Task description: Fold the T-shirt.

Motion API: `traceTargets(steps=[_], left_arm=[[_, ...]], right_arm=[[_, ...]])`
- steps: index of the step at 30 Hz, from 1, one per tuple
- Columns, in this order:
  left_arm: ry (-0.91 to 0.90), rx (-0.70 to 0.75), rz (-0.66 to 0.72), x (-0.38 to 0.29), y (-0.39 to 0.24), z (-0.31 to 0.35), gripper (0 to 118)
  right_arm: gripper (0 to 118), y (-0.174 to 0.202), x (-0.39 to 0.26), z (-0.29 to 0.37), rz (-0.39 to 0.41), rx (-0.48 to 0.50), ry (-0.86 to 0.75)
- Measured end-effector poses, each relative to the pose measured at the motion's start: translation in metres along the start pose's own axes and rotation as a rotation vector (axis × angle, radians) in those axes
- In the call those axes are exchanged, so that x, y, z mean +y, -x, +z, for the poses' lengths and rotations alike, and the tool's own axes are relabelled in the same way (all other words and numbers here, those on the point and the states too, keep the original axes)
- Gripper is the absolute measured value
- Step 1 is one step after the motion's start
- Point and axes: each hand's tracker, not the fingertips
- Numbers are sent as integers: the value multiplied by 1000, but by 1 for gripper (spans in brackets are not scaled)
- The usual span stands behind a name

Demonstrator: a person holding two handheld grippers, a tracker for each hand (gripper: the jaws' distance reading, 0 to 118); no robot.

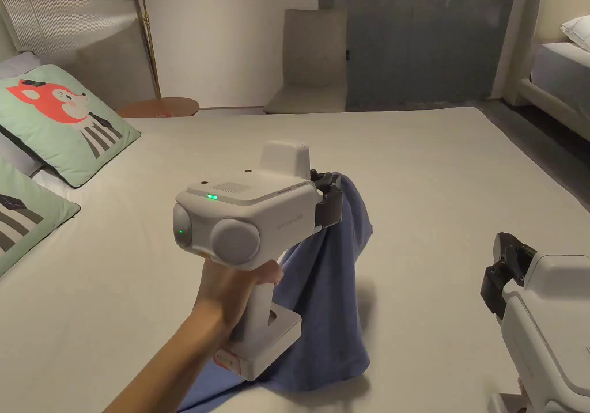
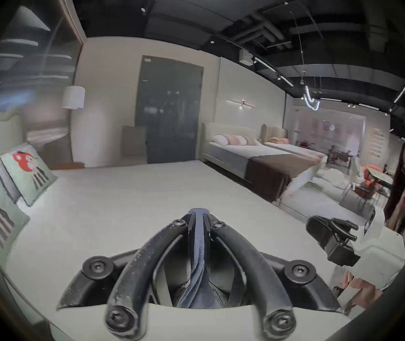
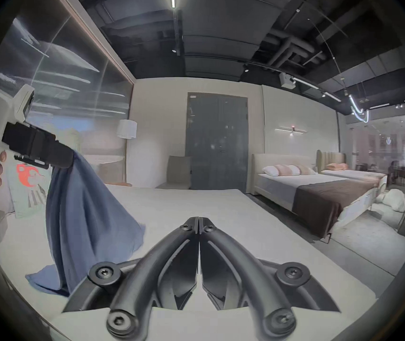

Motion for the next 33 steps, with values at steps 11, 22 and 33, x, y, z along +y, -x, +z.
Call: traceTargets(steps=[11,22,33], left_arm=[[433,115,37,-152,33,-64,3],[554,186,148,-202,61,-73,33],[74,308,79,-113,58,21,109]], right_arm=[[1,-3,-29,-6,-16,-10,61],[1,24,-18,5,-8,24,99],[1,38,-1,0,-43,63,46]])
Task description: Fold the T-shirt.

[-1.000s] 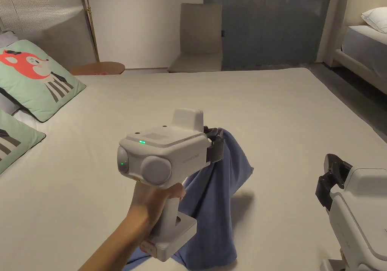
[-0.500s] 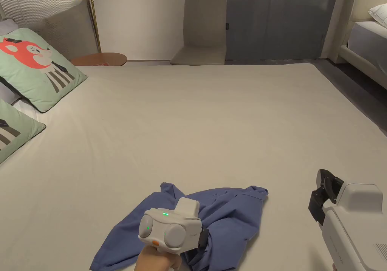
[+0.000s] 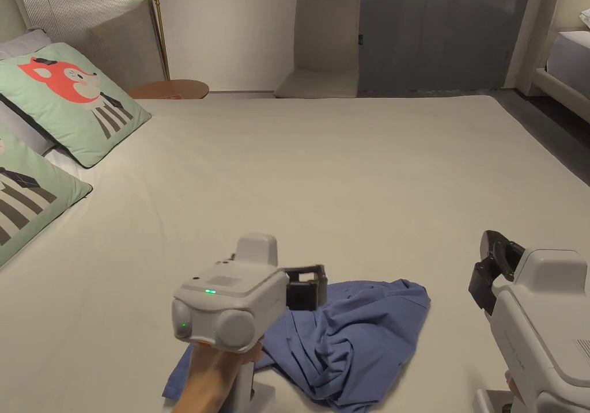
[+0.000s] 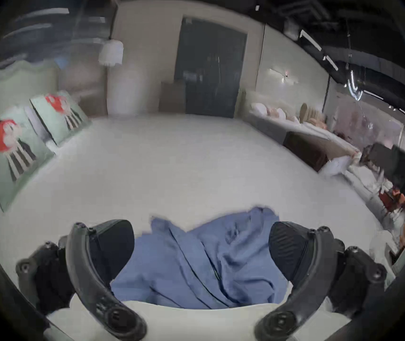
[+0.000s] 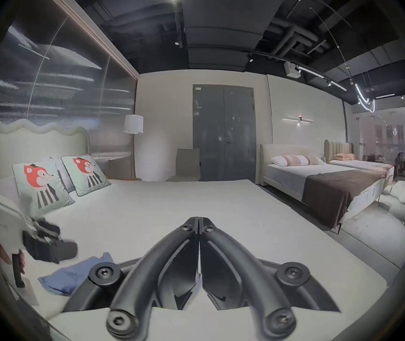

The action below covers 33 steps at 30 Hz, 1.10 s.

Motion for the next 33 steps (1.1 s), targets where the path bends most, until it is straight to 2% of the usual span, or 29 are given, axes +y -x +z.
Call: traceTargets(steps=[5,11,13,14,17,20,24,28,33], left_arm=[[-258,126,-70,25,21,49,109],[-377,300,-112,30,50,79,108],[-384,311,-111,28,58,84,101],[-391,311,-101,26,63,87,89],[-372,315,-77,24,72,86,0],[-316,253,-33,22,78,80,0],[-286,275,-8,20,82,73,0],[-64,271,60,14,93,55,0],[174,214,140,-26,107,28,0]], right_arm=[[1,11,8,-3,15,8,-30],[1,22,20,0,25,18,-61],[1,24,21,0,25,25,-69],[1,25,22,0,24,28,-75],[1,28,29,4,25,35,-80],[1,30,28,4,23,39,-81],[1,34,31,4,29,45,-79],[1,33,30,3,33,46,-74],[1,31,22,1,35,46,-55]])
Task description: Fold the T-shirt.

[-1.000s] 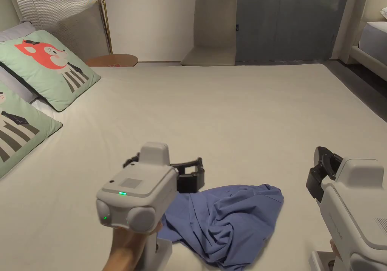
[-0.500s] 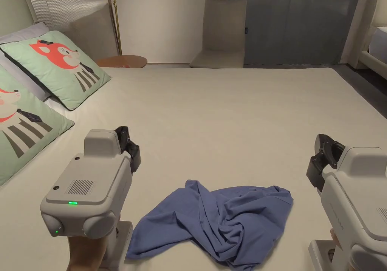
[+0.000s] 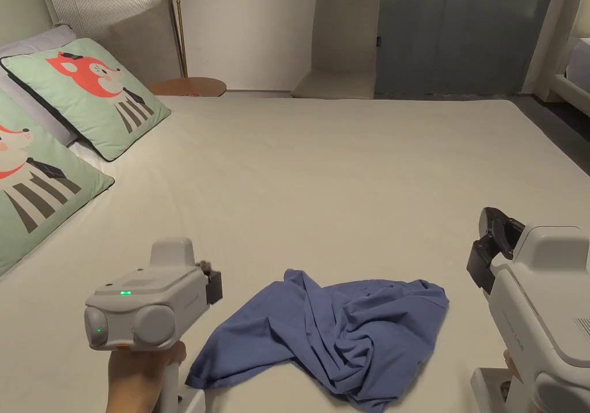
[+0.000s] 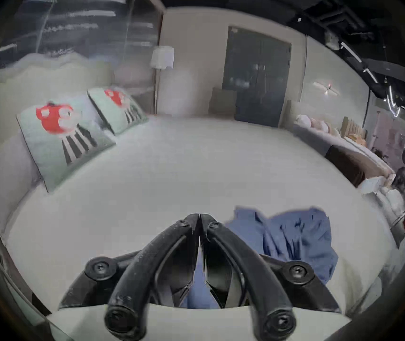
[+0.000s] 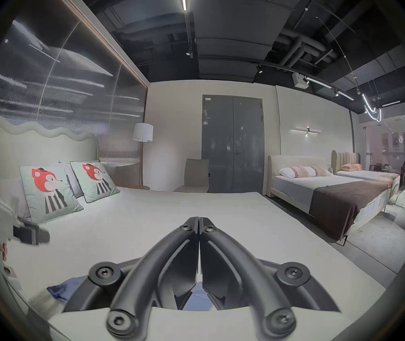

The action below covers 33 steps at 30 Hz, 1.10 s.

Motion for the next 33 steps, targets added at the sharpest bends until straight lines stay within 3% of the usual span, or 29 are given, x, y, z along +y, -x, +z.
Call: traceTargets(steps=[9,10,11,12,13,14,17,19,21,23,24,32,33], left_arm=[[243,6,101,-62,23,-40,1],[258,17,90,-65,23,-41,7],[267,26,78,-69,24,-41,23],[282,23,61,-71,25,-42,58],[290,22,53,-73,26,-42,80],[287,23,51,-76,26,-42,92],[294,22,46,-80,26,-43,88],[314,23,44,-83,23,-47,66],[329,27,29,-89,19,-53,25],[344,27,8,-95,13,-56,17],[326,39,-4,-97,10,-54,4],[235,2,-2,-74,10,-30,2],[209,-7,1,-68,10,-24,2]], right_arm=[[1,0,-12,-5,1,4,50],[1,-1,-17,-5,1,4,55],[1,-1,-19,-6,-1,3,60],[1,-1,-20,-6,-3,4,65],[1,-1,-21,-7,-5,5,68],[1,0,-23,-8,-6,6,73],[1,1,-25,-10,-6,12,81],[1,0,-31,-14,-7,17,85],[1,0,-32,-15,-8,17,88],[1,-1,-33,-16,-11,16,92],[1,-1,-34,-16,-12,17,96],[3,-8,-40,-34,-35,1,211],[16,-12,-44,-48,-44,-3,261]])
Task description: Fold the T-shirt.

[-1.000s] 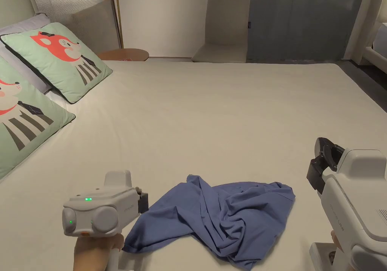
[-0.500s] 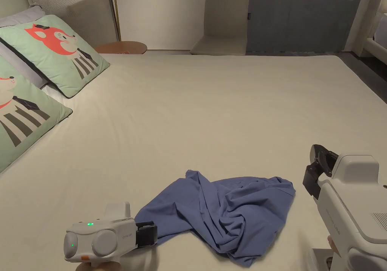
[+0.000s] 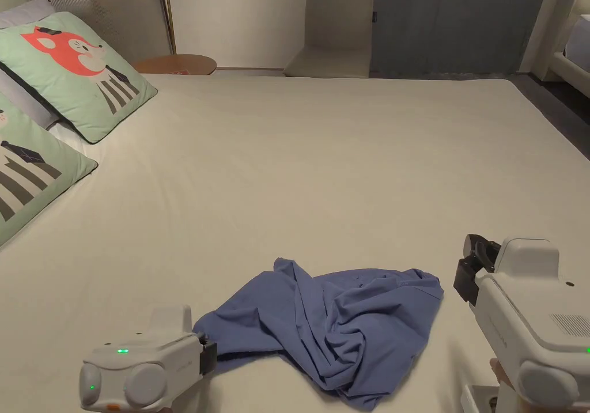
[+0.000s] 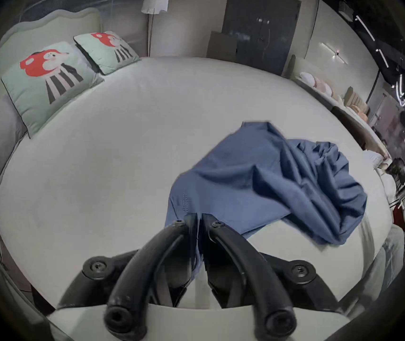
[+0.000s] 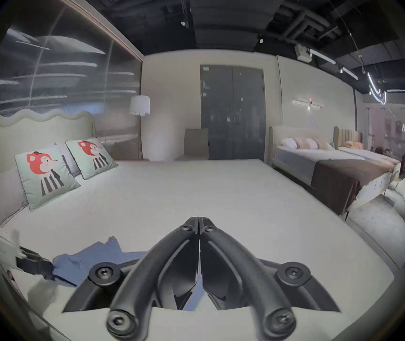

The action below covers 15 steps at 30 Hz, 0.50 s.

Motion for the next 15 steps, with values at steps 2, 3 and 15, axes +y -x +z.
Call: traceTargets(steps=[2,3,15], left_arm=[[-35,-43,3,11,2,12,3],[-38,-60,0,15,2,15,2],[-70,-131,35,32,8,13,2]], right_arm=[[48,-9,2,-34,-24,-8,108],[54,-11,2,-49,-28,-6,165],[93,-28,-50,-209,-44,37,682]])
